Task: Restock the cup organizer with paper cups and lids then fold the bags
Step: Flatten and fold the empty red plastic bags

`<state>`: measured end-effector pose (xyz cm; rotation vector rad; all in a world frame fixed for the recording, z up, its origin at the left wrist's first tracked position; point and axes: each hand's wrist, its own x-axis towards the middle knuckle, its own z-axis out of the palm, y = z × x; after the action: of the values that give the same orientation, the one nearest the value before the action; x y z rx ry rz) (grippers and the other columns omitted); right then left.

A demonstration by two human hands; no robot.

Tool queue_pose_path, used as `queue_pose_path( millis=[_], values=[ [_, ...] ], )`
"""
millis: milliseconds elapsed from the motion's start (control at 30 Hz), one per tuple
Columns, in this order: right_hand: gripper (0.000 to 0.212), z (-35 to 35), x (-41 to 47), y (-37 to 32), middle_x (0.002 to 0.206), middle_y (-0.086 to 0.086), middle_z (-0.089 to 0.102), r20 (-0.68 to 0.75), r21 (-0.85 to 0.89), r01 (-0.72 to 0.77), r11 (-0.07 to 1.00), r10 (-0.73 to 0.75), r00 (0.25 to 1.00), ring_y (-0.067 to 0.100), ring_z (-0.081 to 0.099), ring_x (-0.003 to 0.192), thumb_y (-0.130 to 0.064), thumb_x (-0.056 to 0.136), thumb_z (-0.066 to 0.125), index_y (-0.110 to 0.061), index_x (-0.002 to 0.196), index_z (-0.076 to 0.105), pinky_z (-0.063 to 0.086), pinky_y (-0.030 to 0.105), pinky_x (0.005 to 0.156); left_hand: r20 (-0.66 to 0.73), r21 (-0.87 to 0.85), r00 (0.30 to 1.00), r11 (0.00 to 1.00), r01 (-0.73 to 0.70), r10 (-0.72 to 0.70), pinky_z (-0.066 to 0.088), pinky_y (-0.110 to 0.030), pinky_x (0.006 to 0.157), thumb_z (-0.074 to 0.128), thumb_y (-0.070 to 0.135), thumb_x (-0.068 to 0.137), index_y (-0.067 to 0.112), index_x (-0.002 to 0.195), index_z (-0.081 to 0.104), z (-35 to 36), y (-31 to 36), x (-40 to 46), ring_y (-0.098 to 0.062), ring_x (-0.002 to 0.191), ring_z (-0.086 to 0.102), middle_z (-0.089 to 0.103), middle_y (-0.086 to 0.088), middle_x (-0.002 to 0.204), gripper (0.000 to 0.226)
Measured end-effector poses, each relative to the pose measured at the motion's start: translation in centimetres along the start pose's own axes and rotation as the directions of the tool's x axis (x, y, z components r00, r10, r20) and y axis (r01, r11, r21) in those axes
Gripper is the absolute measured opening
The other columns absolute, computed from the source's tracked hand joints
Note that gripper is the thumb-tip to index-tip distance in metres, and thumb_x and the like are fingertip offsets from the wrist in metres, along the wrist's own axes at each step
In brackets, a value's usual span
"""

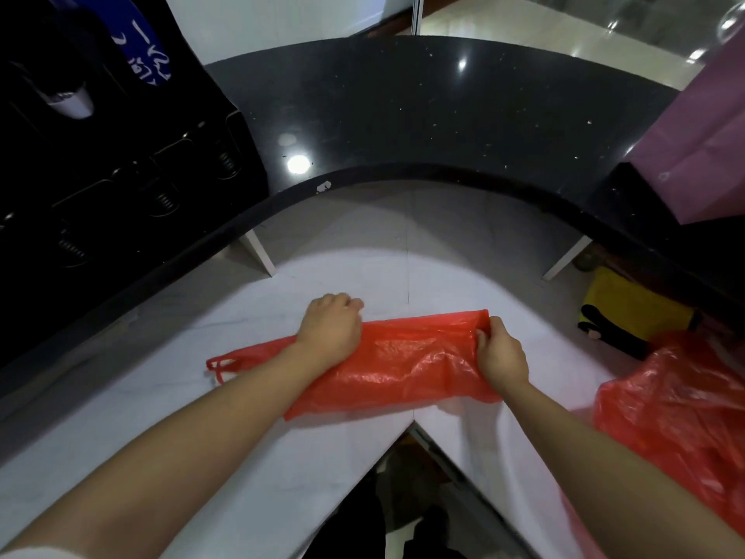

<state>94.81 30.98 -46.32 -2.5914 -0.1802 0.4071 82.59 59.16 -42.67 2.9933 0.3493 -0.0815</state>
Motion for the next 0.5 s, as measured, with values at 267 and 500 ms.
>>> queue_pose_path(
  millis=[267, 500],
  values=[
    [0.014, 1.3, -0.1, -0.5, 0.098, 0.018, 0.067, 0.007, 0.075, -0.082, 0.994, 0.082, 0.997, 0.041, 0.061, 0.089, -0.025, 0.102, 0.043, -0.013, 0.108, 0.048, 0.044, 0.04, 0.071, 0.086, 0.133, 0.956, 0.947, -0.291, 0.282, 0.012, -0.064, 0.119, 0.051, 0.062, 0.089, 0.022, 0.161, 0.002, 4.5, 10.4, -5.1, -0.043, 0.153, 0.01, 0.014, -0.016, 0.167, 0.096],
    [0.018, 0.5, 0.1, 2.5, 0.098, 0.023, 0.066, 0.009, 0.003, -0.072, 0.997, 0.072, 0.997, 0.043, 0.061, 0.088, -0.024, 0.103, 0.042, -0.01, 0.113, 0.048, 0.044, 0.041, 0.071, 0.197, 0.223, 0.979, 0.971, -0.086, 0.041, 0.01, -0.059, 0.121, 0.051, 0.025, 0.093, 0.027, 0.16, 0.0, 7.6, 0.8, -7.2, -0.041, 0.151, 0.023, 0.027, -0.014, 0.164, 0.084]
  ],
)
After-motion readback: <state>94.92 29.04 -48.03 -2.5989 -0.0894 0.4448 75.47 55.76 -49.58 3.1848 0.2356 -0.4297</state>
